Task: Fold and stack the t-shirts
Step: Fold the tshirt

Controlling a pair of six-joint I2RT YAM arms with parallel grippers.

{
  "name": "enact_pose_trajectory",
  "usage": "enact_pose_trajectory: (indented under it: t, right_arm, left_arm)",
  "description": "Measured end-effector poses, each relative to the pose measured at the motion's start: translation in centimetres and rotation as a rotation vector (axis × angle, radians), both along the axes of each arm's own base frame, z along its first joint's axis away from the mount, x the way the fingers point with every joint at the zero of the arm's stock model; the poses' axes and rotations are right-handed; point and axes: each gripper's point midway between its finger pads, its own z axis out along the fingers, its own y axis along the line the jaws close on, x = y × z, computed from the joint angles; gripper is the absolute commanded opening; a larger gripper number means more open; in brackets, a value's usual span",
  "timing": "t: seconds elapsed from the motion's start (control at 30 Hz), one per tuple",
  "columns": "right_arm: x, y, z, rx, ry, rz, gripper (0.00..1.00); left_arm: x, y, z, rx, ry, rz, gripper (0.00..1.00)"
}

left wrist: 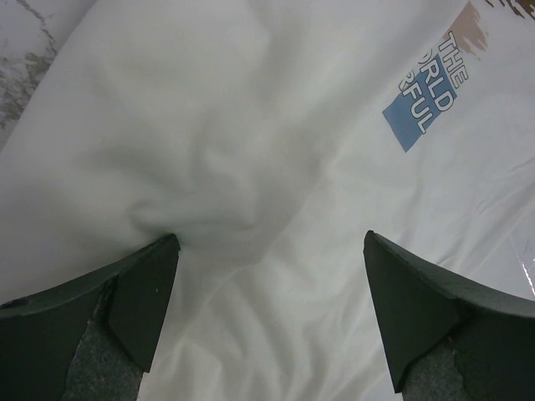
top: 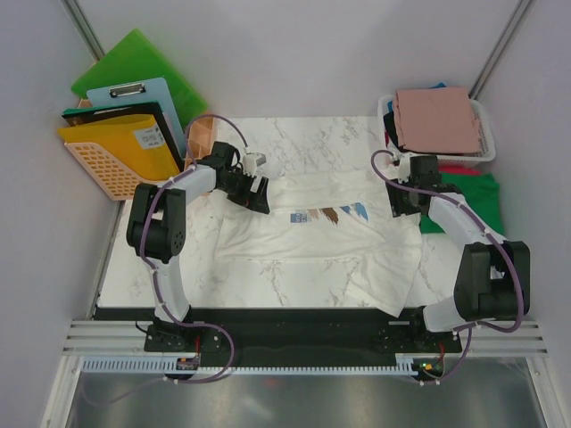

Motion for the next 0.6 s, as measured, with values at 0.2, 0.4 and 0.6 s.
enact_pose_trajectory:
  t: [0.2, 0.4, 0.6]
  right_arm:
    - [-1.3, -0.4, -1.7, -0.017, 0.028, -0.001, 0.60]
    - [-0.6, -0.6, -3.3, -0.025, 0.045, -0.005, 0.50]
    - [0.6, -1.2, -5.0, -0.062, 0.081, -0.015, 0.48]
  left_arm:
    - [0.0, 0.0, 0.0, 0.000, 0.001, 0.002, 1.00]
    - [0.0, 0.0, 0.0, 0.000, 0.001, 0.002, 1.00]
    - [0.0, 0.0, 0.0, 0.000, 0.001, 0.002, 1.00]
